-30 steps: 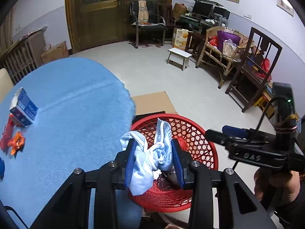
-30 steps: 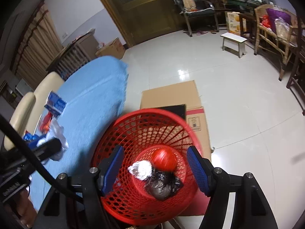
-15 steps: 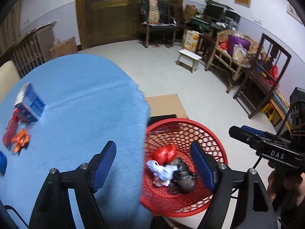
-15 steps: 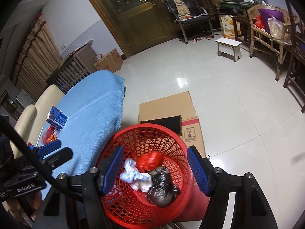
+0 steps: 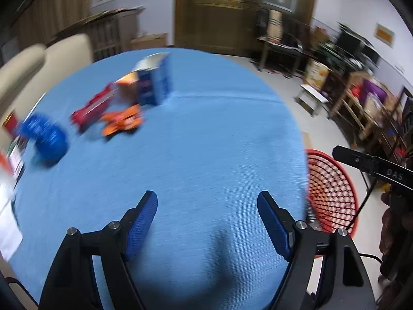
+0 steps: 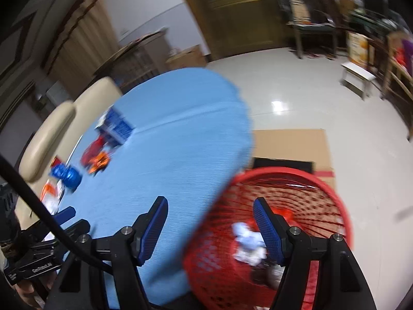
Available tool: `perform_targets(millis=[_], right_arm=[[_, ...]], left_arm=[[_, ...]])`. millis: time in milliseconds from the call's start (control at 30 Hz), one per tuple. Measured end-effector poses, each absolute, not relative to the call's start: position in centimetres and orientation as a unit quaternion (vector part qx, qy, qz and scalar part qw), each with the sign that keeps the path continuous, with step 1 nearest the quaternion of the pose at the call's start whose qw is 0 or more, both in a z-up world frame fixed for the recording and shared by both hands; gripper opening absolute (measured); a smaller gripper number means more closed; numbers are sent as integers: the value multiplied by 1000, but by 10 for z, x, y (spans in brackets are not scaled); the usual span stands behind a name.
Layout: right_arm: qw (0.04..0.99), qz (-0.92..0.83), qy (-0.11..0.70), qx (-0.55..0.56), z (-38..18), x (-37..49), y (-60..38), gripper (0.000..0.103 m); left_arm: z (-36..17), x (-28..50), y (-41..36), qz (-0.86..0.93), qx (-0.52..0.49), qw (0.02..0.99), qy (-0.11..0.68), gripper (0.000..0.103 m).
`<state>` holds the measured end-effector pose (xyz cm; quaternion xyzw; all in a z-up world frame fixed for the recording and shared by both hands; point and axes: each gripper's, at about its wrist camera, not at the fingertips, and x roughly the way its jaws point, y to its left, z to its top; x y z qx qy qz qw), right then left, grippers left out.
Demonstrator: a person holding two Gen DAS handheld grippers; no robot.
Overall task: Collect trash
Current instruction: 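Move both empty grippers back over the table, then grasp the clear plastic box with the right gripper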
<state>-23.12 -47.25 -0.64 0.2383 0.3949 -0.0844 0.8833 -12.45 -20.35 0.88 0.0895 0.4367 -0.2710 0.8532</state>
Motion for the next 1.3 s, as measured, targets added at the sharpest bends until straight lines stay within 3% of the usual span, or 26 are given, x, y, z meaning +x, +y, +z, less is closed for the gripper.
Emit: perform_targets(millis=[667,1167,1300], right_arm=[[885,60,444,127,-17,-59,-281,72],[896,65,431,88,10,5,-244,72],[899,52,429,76,8,5,-232,80]], left_arm=[[-22,-68,-50,-118,-16,882,456,80],[-27,-54,-9,-97,-50,884,456,80],[-26,-55,2,-93,-62,885,451,80]])
